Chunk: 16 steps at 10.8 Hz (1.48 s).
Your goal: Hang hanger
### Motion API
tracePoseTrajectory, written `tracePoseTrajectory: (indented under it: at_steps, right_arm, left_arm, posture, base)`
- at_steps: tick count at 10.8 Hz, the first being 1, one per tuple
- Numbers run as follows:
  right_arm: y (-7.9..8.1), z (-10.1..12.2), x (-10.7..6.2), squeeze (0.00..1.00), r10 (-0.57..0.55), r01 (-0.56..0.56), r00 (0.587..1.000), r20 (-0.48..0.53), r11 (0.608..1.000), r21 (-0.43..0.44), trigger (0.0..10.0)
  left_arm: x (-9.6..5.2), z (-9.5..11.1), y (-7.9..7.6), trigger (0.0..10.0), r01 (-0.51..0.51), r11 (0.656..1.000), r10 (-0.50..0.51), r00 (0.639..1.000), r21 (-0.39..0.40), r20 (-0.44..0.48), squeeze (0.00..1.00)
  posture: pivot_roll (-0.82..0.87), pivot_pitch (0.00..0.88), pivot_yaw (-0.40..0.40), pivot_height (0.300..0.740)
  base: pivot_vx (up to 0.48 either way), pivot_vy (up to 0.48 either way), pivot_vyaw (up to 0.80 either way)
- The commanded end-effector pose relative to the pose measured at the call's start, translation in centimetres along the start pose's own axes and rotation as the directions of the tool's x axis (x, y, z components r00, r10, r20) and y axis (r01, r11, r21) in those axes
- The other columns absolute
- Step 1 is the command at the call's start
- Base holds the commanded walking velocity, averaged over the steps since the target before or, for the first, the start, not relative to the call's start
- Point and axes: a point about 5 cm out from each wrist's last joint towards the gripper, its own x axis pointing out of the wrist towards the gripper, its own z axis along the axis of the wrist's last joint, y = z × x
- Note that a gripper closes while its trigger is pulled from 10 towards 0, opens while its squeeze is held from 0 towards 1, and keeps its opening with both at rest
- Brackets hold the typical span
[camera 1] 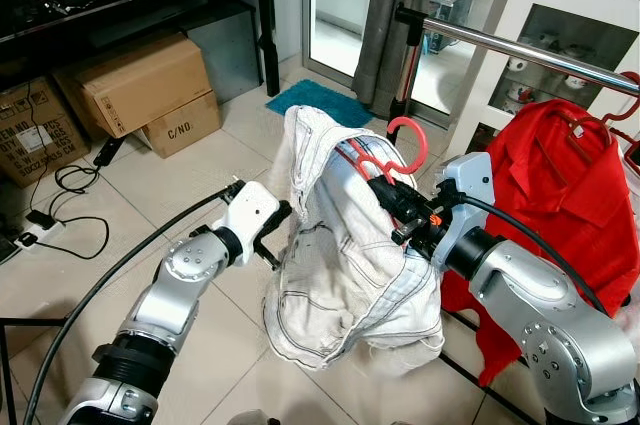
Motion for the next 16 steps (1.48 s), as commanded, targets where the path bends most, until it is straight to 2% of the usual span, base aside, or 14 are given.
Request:
tracePoseTrajectory:
  at_steps: [1,2,3,4,5,6,7,8,10,12,13,14,16]
  right_arm:
    - [0.1,1.6,0.0,0.00,0.015,-0.013,0.997,0.076,1.000,-0.018,0.0]
    - [-0.3,1.5,0.1,0.00,0.001,0.000,0.997,0.072,1.000,-0.013,0.0]
    - [-0.3,1.3,0.1,0.00,-0.001,0.002,0.998,0.069,1.000,-0.009,0.0]
    - [-0.3,1.3,0.2,0.00,0.001,0.000,0.998,0.068,1.000,-0.006,0.0]
    - [-0.3,1.2,0.1,0.00,0.001,-0.001,0.998,0.070,1.000,-0.001,0.0]
    - [-0.3,1.1,0.1,0.00,0.001,-0.001,0.997,0.072,1.000,0.001,0.0]
    - [-0.2,1.1,0.1,0.00,0.005,-0.006,0.997,0.079,1.000,0.007,0.0]
    - [0.0,1.1,0.1,0.00,0.025,-0.026,0.996,0.080,1.000,0.005,0.0]
    - [0.3,1.2,0.1,0.00,0.046,-0.046,0.995,0.083,0.999,0.000,0.0]
    - [0.3,1.4,0.2,0.00,0.052,-0.051,0.995,0.091,0.999,-0.011,0.0]
    - [0.4,1.6,0.2,0.00,0.061,-0.059,0.993,0.097,0.998,-0.016,0.0]
    - [0.5,1.6,0.3,0.00,0.065,-0.063,0.992,0.104,0.998,-0.018,0.0]
    - [0.6,1.7,0.3,0.00,0.069,-0.068,0.991,0.110,0.998,-0.020,0.0]
  left_arm:
    - [0.0,0.8,0.7,0.0,-0.024,1.000,0.024,0.999,0.003,0.042,0.00]
    - [-0.4,1.9,2.2,0.0,-0.167,0.986,0.162,0.977,0.026,0.136,0.00]
    - [-0.7,2.7,3.1,0.0,-0.271,0.963,0.263,0.946,0.016,0.192,0.00]
    - [-0.9,3.1,2.9,0.0,-0.259,0.966,0.251,0.941,0.005,0.226,0.00]
    - [-1.0,3.1,1.0,0.0,-0.137,0.990,0.126,0.958,0.025,0.257,0.00]
    - [-1.2,3.3,0.4,8.2,-0.127,0.991,0.106,0.948,0.052,0.300,0.03]
    - [-1.6,4.1,0.1,10.0,-0.167,0.977,0.103,0.916,0.133,0.387,1.00]
    - [-1.7,5.0,0.0,10.0,-0.209,0.966,0.117,0.878,0.153,0.464,1.00]
    - [-1.2,4.9,-0.8,10.0,-0.138,0.980,0.058,0.886,0.143,0.459,1.00]
    - [-0.1,2.9,-1.4,10.0,-0.072,0.986,0.020,0.945,0.148,0.326,1.00]
    - [0.4,1.9,-1.2,10.0,-0.067,0.980,0.020,0.970,0.187,0.243,1.00]
    - [0.6,1.5,-0.7,10.0,-0.104,0.966,0.055,0.978,0.238,0.202,0.84]
    - [0.8,0.9,0.0,10.0,-0.133,0.953,0.094,0.984,0.273,0.153,0.05]
  posture:
    - [-0.04,0.000,0.001,0.740]
    - [-0.03,0.000,-0.006,0.740]
    - [-0.03,0.000,-0.011,0.740]
    - [-0.02,0.000,-0.013,0.740]
    - [-0.02,0.000,-0.011,0.740]
    - [-0.02,0.000,-0.010,0.740]
    - [-0.03,0.000,-0.010,0.740]
    - [-0.03,0.000,-0.009,0.740]
    - [-0.03,0.000,-0.009,0.740]
    - [-0.04,0.000,-0.008,0.740]
    - [-0.04,0.000,-0.006,0.740]
    - [-0.04,0.000,-0.004,0.740]
    - [-0.04,0.000,-0.002,0.740]
  base:
    - [0.000,0.000,0.00]
    - [0.000,0.000,0.00]
    - [0.000,0.000,0.00]
    - [0.000,0.000,0.00]
    - [0.000,0.000,0.00]
    - [0.000,0.000,0.00]
    - [0.000,0.000,0.00]
    - [0.000,0.000,0.00]
    - [0.000,0.000,0.00]
    - [0.000,0.000,0.00]
    - [0.000,0.000,0.00]
    - [0.000,0.000,0.00]
    - [0.000,0.000,0.00]
